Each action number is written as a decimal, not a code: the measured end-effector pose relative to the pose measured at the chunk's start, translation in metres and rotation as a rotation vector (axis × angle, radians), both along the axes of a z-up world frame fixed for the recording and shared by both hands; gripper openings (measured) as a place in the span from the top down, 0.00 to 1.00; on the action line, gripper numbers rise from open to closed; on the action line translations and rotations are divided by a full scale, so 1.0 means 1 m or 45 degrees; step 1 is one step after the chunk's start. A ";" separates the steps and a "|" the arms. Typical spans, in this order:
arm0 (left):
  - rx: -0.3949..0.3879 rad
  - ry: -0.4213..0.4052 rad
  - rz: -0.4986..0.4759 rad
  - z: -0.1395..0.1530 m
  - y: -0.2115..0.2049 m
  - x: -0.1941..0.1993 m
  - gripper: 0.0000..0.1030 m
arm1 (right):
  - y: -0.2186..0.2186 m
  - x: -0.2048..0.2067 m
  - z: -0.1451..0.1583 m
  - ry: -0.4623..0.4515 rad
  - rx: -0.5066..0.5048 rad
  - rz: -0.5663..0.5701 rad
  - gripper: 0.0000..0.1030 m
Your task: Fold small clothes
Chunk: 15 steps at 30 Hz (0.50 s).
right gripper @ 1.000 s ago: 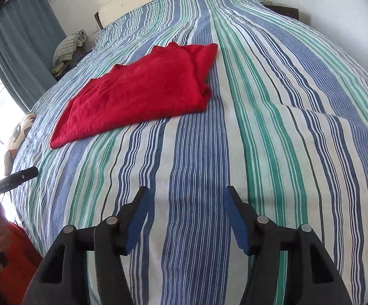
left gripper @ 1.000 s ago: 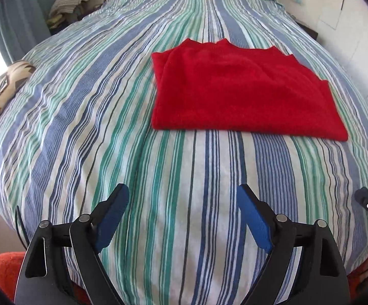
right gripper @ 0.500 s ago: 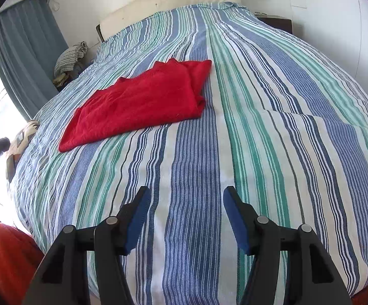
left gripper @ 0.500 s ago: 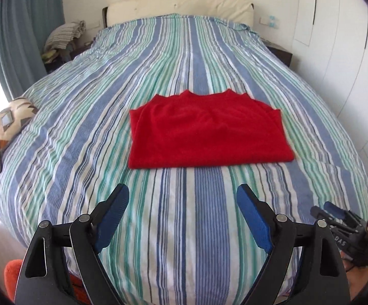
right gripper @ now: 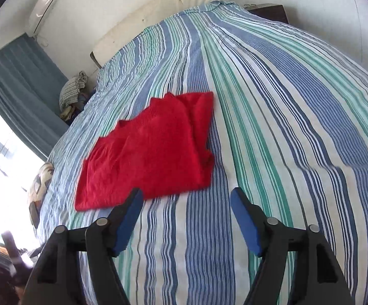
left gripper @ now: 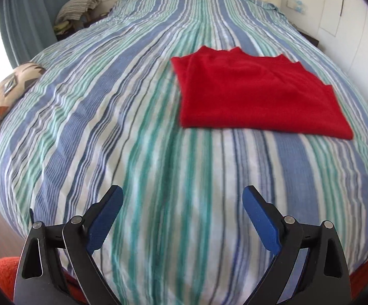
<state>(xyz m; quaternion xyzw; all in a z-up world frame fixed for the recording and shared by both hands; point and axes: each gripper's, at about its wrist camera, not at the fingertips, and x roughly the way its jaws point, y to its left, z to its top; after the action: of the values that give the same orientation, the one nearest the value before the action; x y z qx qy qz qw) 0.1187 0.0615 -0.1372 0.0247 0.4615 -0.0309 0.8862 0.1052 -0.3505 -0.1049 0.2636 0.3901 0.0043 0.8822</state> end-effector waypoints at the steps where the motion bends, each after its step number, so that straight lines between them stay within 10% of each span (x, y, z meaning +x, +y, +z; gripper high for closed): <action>1: -0.012 -0.003 0.017 -0.008 0.008 0.000 0.07 | -0.007 0.018 0.000 0.003 0.029 -0.008 0.28; 11: 0.014 0.031 0.048 -0.030 0.021 0.014 0.09 | -0.022 0.135 -0.072 0.266 0.171 -0.031 0.28; 13: -0.023 0.063 0.066 -0.035 0.026 0.017 0.09 | -0.017 0.136 -0.072 0.230 0.180 -0.011 0.57; 14: -0.038 0.069 0.073 -0.036 0.028 0.018 0.09 | -0.016 0.140 -0.074 0.251 0.231 0.024 0.90; 15: -0.044 0.069 0.077 -0.036 0.029 0.019 0.09 | -0.014 0.141 -0.071 0.279 0.202 0.011 0.90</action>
<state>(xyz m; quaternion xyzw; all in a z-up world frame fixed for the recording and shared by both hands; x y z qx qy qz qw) 0.1376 0.0902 -0.1730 -0.0055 0.4855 -0.0127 0.8742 0.2466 -0.3645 -0.1756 0.3299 0.4838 0.0102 0.8106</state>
